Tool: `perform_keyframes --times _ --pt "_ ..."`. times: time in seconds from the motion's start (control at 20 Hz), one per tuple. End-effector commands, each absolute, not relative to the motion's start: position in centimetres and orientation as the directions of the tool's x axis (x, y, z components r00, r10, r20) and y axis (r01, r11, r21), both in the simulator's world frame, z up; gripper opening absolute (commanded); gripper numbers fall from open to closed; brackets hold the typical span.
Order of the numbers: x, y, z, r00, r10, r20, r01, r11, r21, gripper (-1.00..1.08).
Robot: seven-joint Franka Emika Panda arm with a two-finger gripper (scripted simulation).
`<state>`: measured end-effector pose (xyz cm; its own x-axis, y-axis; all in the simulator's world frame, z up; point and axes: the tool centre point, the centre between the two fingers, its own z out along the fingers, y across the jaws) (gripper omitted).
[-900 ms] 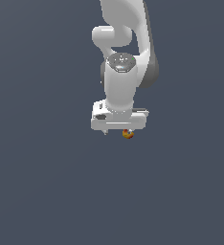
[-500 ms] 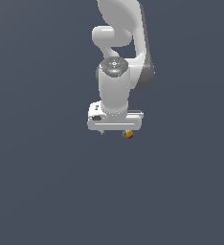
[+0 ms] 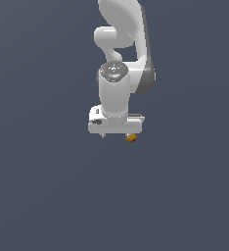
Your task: Pick up the object and move it to a goal position.
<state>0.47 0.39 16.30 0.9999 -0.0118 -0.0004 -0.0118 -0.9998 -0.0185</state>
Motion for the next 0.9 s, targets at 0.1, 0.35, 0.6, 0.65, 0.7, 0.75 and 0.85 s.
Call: perform_keyframes --times 0.1,0.35,0.6,0.65,0.7,0.75,0.85 --pt "-0.4 1.6 15.2 0.998 0.056 -0.001 0.056 -0.998 -0.014 1.00" --pt "-2.3 3.9 13.3 0.981 0.192 -0.001 0.192 -0.981 -0.007 1.00" --pt "-5.0 6.7 10.9 0.931 0.364 -0.001 0.364 -0.931 -0.001 1.00" --pt "-5.5 7.2 10.5 0.920 0.393 -0.001 0.393 -0.920 -0.001 1.00" --pt "-6.0 7.7 10.2 0.908 0.419 -0.001 0.419 -0.908 0.000 1.00" --pt "-6.4 8.1 9.9 0.897 0.442 -0.001 0.442 -0.897 0.000 1.00" --pt "-7.2 8.8 9.4 0.876 0.482 -0.001 0.482 -0.876 0.000 1.00"
